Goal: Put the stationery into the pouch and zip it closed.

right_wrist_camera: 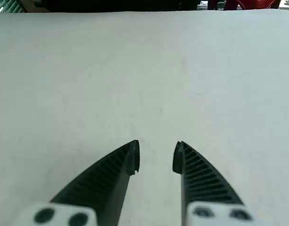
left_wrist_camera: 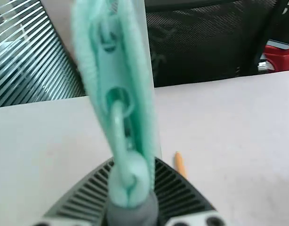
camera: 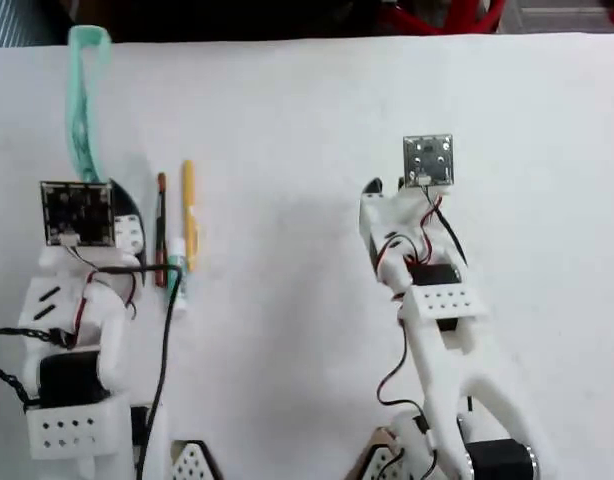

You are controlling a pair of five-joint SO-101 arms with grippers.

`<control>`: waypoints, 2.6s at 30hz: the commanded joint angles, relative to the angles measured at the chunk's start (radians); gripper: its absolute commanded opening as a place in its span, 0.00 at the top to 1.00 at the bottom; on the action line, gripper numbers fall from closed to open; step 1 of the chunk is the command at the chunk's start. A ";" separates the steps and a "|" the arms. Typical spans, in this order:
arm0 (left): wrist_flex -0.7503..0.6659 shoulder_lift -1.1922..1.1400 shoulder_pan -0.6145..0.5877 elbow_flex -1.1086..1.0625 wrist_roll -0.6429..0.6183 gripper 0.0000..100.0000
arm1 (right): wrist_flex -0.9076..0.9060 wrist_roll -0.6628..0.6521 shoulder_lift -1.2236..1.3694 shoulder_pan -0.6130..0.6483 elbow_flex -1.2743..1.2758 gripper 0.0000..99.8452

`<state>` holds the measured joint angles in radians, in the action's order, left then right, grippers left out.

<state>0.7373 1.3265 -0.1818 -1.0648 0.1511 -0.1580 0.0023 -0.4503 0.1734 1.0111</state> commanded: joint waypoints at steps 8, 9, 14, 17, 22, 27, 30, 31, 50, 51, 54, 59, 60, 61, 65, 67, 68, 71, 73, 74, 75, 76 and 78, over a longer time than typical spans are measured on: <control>0.149 0.240 -0.099 0.064 0.028 0.98 | 0.024 -0.015 0.004 0.010 -0.049 0.88; 0.166 0.275 -0.120 0.064 0.028 0.98 | 0.024 -0.015 0.002 0.015 -0.049 0.88; 0.307 0.521 -0.222 0.074 0.048 0.98 | 0.005 -0.052 0.002 0.154 -0.043 0.87; 0.353 0.495 -0.240 0.100 0.089 0.98 | -0.077 -0.259 0.002 0.306 -0.058 0.88; 0.407 0.476 -0.283 0.081 0.048 0.98 | -0.309 -0.232 0.079 0.476 -0.333 0.91; 0.462 0.478 -0.361 0.077 -0.025 0.98 | -0.607 -0.078 0.364 0.518 -0.798 0.92; 0.459 0.478 -0.450 0.078 -0.043 0.98 | -0.716 0.003 0.552 0.564 -1.011 0.87; 0.453 0.478 -0.476 0.078 -0.051 0.98 | -0.739 0.041 0.605 0.572 -1.073 0.86; 0.307 0.478 -0.593 -0.161 -0.213 0.98 | -0.751 0.324 1.287 0.579 -1.732 0.82; 0.316 0.478 -0.579 -0.161 -0.210 0.98 | -0.757 0.322 1.319 0.575 -1.774 0.82; 0.319 0.478 -0.547 -0.161 -0.209 0.98 | -0.803 0.322 1.403 0.567 -1.904 0.82; 0.319 0.478 -0.532 -0.161 -0.210 0.98 | -0.903 0.324 1.495 0.587 -2.116 0.82; 0.319 0.478 -0.532 -0.161 -0.210 0.98 | -0.909 0.324 1.512 0.588 -2.159 0.82; 0.319 0.478 -0.532 -0.161 -0.210 0.98 | -0.911 0.324 1.526 0.590 -2.188 0.82; 0.319 0.478 -0.532 -0.161 -0.212 0.98 | -0.894 0.322 1.607 0.590 -2.280 0.82; 0.319 0.478 -0.532 -0.161 -0.212 0.98 | -0.891 0.319 1.646 0.588 -2.320 0.82; 0.319 0.478 -0.532 -0.161 -0.212 0.98 | -0.891 0.319 1.662 0.588 -2.341 0.82; 0.319 0.478 -0.532 -0.161 -0.212 0.98 | -0.892 0.318 1.709 0.587 -2.403 0.82; 0.319 0.478 -0.532 -0.161 -0.212 0.98 | -0.898 0.318 1.725 0.590 -2.433 0.82; 0.319 0.478 -0.532 -0.161 -0.212 0.98 | -0.898 0.318 1.732 0.591 -2.446 0.82; 0.319 0.478 -0.532 -0.161 -0.212 0.98 | -0.898 0.316 1.738 0.591 -2.453 0.82; 0.319 0.478 -0.532 -0.161 -0.212 0.98 | -0.898 0.316 1.742 0.591 -2.460 0.82; 0.321 0.478 -0.532 -0.161 -0.212 0.98 | -0.894 0.316 1.747 0.590 -2.458 0.82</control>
<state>1.0656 1.8021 -0.7250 -1.2352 -0.0545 -1.0618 0.3199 1.3126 0.7534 -1.3993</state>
